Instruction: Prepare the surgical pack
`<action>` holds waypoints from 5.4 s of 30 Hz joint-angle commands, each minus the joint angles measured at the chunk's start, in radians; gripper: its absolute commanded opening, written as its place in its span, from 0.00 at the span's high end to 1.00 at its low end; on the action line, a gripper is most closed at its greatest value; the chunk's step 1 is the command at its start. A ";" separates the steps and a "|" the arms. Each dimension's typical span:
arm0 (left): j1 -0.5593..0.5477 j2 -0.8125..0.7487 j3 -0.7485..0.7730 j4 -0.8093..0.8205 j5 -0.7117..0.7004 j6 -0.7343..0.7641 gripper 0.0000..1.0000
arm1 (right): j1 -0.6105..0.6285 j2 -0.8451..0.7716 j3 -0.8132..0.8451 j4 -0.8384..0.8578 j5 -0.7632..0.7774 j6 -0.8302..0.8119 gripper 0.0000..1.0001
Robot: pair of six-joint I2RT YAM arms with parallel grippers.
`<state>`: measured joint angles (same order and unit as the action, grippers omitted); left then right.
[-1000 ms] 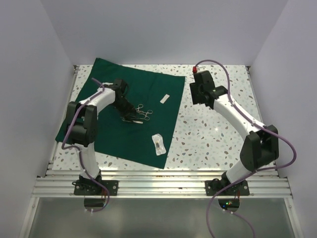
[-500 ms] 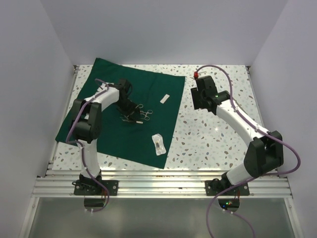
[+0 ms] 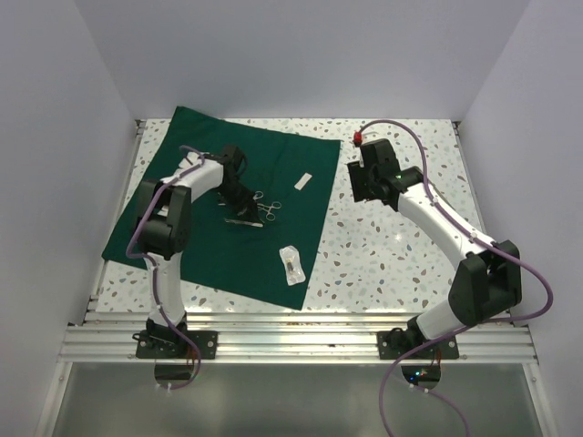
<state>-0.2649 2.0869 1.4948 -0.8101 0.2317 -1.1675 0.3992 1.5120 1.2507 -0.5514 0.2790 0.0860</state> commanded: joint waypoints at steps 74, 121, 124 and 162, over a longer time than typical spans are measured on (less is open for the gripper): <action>0.046 -0.295 -0.146 0.103 0.043 0.686 0.54 | -0.298 0.474 0.253 0.199 0.309 -0.620 1.00; 0.105 -0.087 -0.045 -0.069 -0.126 0.212 0.50 | 0.107 0.119 0.141 -0.047 -0.031 -0.051 0.52; 0.110 -0.065 -0.025 -0.075 -0.138 0.200 0.51 | 0.105 0.103 0.128 -0.041 -0.024 -0.072 0.52; 0.049 -0.301 -0.154 0.402 0.439 0.408 1.00 | 0.267 0.372 0.233 0.295 -0.730 0.301 0.39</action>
<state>-0.2127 1.8420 1.3308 -0.4568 0.6174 -0.7658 0.6712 1.8809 1.4639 -0.3077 -0.4404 0.3565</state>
